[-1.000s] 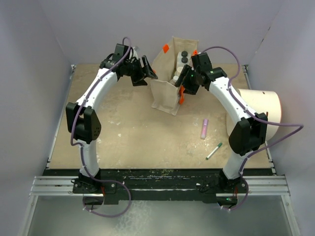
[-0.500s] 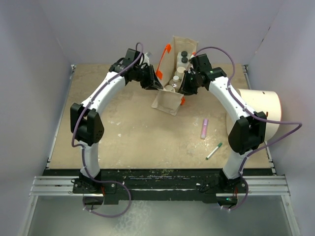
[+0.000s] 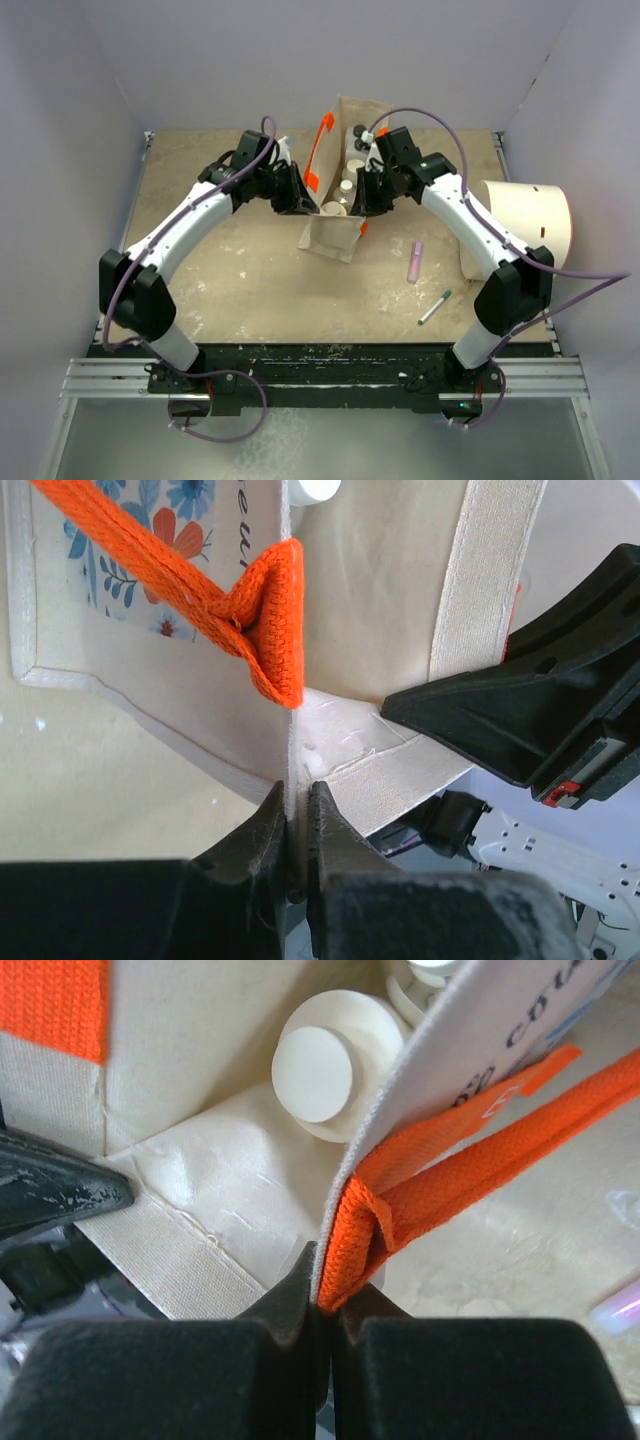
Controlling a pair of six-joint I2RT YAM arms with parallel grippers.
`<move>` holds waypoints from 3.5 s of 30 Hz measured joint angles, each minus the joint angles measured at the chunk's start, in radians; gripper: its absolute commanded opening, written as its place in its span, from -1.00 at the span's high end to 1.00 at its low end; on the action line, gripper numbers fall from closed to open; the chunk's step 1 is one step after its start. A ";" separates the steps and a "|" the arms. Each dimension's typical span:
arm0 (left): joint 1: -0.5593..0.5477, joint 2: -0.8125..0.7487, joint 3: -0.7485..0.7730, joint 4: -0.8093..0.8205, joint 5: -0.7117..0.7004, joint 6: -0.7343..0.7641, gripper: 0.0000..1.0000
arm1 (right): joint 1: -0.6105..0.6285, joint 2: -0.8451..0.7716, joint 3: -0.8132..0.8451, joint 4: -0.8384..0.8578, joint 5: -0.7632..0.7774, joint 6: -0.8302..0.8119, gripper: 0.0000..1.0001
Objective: Take the personal care products out of the canvas bag
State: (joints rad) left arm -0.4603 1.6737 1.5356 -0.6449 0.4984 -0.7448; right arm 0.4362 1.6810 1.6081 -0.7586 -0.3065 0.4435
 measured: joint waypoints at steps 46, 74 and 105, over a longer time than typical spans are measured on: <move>-0.226 -0.641 -0.729 0.025 -0.087 -0.317 1.00 | 0.258 -0.285 -0.477 -0.002 -0.065 -0.054 0.64; -0.222 -0.664 -0.765 -0.019 -0.145 -0.299 1.00 | 0.454 -0.159 0.074 -0.064 0.236 -0.265 -0.13; -0.222 -0.637 -0.741 -0.031 -0.143 -0.291 1.00 | 0.547 0.042 -0.042 -0.054 0.341 -0.300 -0.15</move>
State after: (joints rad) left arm -0.6819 1.0363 0.7948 -0.6754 0.3553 -1.0359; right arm 0.9829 1.7233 1.5661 -0.8127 0.0349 0.1436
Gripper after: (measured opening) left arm 0.095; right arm 0.623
